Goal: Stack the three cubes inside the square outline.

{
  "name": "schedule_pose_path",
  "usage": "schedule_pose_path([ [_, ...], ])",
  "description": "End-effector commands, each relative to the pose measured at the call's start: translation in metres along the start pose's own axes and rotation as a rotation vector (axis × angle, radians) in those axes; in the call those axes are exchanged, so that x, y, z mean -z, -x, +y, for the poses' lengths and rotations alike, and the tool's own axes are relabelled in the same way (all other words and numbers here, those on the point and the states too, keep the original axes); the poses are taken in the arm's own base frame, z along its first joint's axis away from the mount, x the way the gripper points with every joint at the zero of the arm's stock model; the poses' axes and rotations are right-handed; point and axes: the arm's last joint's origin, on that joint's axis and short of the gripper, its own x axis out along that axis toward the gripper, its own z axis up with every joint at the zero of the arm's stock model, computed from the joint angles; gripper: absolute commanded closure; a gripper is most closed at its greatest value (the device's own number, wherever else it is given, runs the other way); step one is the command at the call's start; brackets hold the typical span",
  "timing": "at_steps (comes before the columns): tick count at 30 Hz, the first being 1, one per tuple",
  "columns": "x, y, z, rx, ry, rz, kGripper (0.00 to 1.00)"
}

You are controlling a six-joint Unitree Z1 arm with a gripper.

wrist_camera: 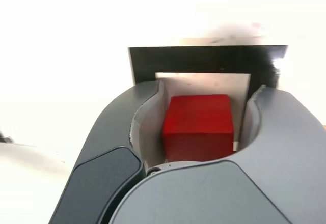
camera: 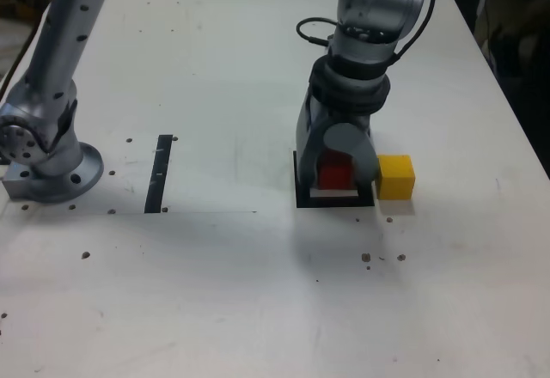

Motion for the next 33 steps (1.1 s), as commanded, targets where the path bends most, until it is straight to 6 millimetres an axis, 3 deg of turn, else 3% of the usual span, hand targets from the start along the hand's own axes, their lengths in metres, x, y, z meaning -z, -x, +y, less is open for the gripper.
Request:
schedule_pose_path([
  [1, 0.005, 0.010, 0.001, -0.007, 0.014, 0.002, 0.01],
  [9, 0.024, 0.056, -0.008, -0.055, 0.026, 0.000, 0.01],
  [17, 0.003, 0.089, -0.036, -0.088, -0.054, -0.124, 0.01],
  [23, -0.023, 0.086, -0.048, -0.104, -0.099, -0.134, 0.01],
  [33, -0.033, 0.073, -0.049, -0.104, -0.120, -0.099, 0.02],
])
